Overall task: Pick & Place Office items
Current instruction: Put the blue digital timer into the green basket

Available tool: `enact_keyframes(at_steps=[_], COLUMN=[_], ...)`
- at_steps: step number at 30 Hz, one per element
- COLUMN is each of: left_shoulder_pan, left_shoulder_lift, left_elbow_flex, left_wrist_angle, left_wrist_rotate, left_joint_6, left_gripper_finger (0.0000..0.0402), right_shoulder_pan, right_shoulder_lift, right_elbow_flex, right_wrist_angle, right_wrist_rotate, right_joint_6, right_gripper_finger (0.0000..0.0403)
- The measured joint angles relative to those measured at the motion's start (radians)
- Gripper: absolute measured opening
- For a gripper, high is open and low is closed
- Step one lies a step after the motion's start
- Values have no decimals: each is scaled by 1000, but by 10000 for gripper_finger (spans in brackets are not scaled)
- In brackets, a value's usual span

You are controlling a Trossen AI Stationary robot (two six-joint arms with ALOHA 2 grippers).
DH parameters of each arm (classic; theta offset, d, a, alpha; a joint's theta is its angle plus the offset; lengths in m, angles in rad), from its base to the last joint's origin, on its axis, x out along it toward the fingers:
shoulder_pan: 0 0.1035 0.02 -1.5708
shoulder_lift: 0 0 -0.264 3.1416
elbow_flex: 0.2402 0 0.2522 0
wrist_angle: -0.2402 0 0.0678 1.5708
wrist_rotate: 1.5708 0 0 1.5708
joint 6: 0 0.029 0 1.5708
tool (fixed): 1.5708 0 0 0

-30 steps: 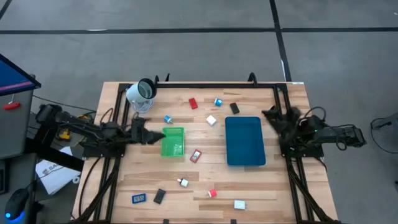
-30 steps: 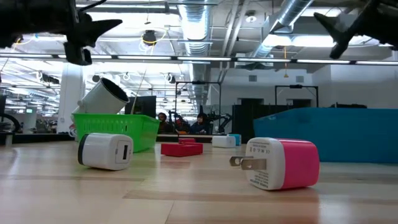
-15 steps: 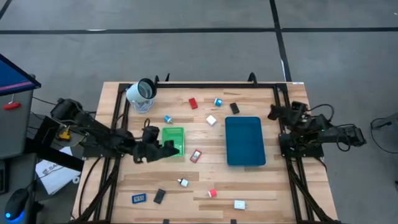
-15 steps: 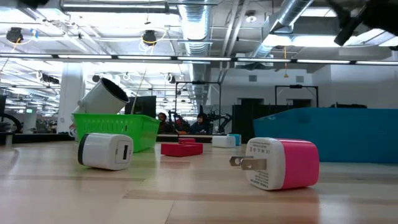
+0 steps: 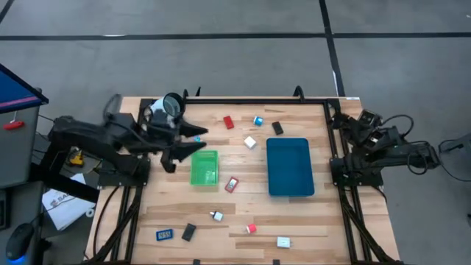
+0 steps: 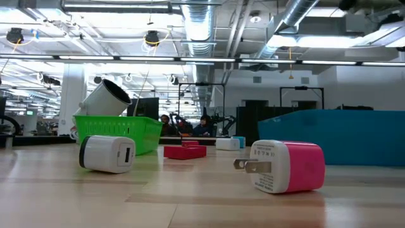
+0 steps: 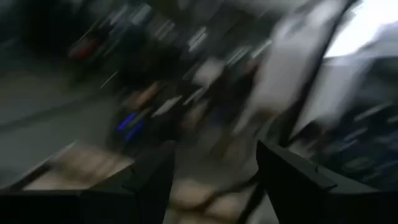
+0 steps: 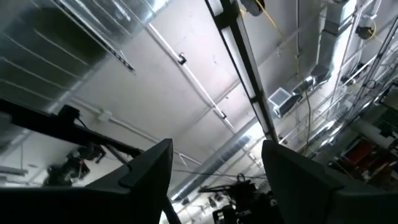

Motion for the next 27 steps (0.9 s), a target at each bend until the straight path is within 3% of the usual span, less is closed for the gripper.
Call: enact_keyframes(at_steps=[5,10,14,18,23,27], left_shoulder_pan=[-101,-266,-419,-568,-730,-788], left_shoulder_lift=[34,119,207,290,378,468], left_elbow_flex=[207,244,245,243,228,226], left_wrist_angle=[-547,-861,-978,-1052,-1057,-1025], left_wrist_rotate=[-61,4,82,97,99,166], left_joint_6=[-248,-530,-695,-889,-1154,-1226], left_gripper_finger=[223,223,223,225,250,274], right_shoulder_pan=[0,0,0,1,1,1], right_shoulder_lift=[132,204,203,193,193,193], right_elbow_flex=[120,201,236,265,290,292], right_wrist_angle=[-75,-73,-68,-88,-154,-154], right_wrist_rotate=[-59,-116,-117,-116,-115,-115], right_joint_6=[-11,-10,-8,-8,-11,-23], right_gripper_finger=[240,240,240,240,240,240])
